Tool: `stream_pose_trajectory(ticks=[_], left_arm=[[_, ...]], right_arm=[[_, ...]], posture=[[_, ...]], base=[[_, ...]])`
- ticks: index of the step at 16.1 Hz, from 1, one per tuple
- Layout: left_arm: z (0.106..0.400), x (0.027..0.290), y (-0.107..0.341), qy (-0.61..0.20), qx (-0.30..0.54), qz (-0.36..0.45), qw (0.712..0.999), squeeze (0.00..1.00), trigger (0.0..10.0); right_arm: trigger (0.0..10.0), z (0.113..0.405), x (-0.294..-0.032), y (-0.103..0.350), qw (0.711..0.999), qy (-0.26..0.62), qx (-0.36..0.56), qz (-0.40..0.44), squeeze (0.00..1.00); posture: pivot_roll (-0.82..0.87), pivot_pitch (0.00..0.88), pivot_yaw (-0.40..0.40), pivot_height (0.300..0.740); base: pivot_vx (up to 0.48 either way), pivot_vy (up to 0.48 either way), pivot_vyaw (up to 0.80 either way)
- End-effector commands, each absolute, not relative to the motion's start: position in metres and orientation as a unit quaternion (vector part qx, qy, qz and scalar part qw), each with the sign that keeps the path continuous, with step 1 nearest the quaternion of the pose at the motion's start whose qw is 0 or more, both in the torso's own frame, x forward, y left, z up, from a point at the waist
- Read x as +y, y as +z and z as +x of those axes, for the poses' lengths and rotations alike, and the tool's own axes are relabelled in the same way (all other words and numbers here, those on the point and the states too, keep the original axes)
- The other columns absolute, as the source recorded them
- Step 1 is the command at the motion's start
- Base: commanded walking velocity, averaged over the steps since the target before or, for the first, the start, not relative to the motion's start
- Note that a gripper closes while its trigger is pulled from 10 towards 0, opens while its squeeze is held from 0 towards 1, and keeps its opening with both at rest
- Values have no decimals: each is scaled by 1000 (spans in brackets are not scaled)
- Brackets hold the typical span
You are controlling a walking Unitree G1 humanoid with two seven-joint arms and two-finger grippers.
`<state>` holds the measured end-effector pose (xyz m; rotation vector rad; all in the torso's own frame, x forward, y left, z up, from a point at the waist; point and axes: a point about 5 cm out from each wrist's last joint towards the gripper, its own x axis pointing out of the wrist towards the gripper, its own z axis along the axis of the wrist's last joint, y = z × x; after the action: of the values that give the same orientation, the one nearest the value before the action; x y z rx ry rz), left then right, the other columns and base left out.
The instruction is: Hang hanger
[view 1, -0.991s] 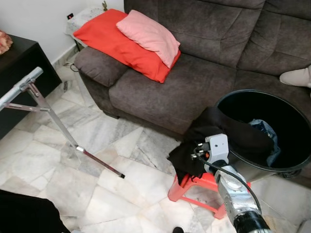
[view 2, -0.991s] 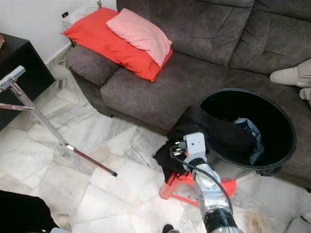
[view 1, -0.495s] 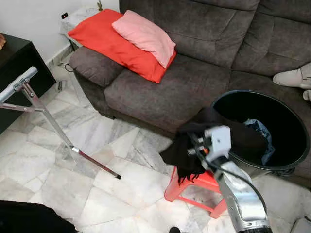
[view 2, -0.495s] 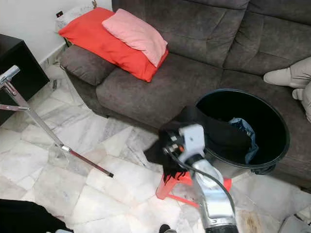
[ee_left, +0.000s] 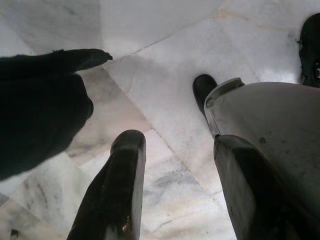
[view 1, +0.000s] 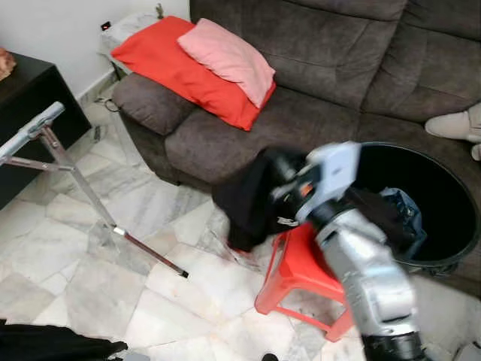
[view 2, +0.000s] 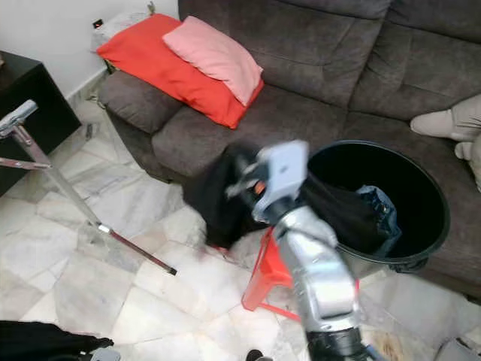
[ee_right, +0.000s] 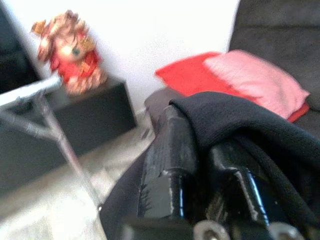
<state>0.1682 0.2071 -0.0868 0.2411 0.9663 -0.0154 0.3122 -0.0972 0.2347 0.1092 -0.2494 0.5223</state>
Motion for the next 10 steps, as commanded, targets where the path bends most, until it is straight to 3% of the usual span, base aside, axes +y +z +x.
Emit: stream_pose_trajectory(ticks=[1, 7, 10], left_arm=[[160, 189, -94, -32, 483, 104, 869, 0, 10000], [159, 199, -93, -37, 486, 112, 866, 0, 10000], [159, 201, -92, -38, 484, 114, 867, 0, 10000]], right_arm=[[0, 308, -108, 256, 954, 242, -163, 68, 0], [0, 269, -168, 265, 969, 157, -157, 106, 0], [0, 241, -175, 253, 967, 167, -137, 136, 0]], posture=[[-54, 192, -23, 740], [-123, 194, -22, 740], [-142, 196, -21, 740]], base=[[0, 0, 0], [0, 0, 0], [0, 0, 0]])
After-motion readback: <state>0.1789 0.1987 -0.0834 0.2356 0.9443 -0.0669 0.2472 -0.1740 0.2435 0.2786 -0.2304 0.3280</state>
